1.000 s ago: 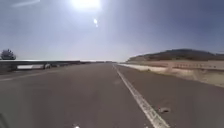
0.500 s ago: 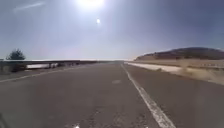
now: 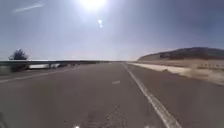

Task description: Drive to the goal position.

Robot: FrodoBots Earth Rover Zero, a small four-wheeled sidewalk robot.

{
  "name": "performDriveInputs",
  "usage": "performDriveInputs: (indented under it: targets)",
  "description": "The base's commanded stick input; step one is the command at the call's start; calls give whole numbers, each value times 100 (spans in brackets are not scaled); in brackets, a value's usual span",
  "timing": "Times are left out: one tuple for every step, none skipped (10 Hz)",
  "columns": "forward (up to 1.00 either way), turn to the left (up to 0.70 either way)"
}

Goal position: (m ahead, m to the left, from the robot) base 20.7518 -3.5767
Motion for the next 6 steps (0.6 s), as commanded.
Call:
performDriveInputs:
  targets:
    - [100, 0]
    - [100, 0]
    - [100, 0]
    - [100, 0]
    - [100, 0]
    - [100, 0]
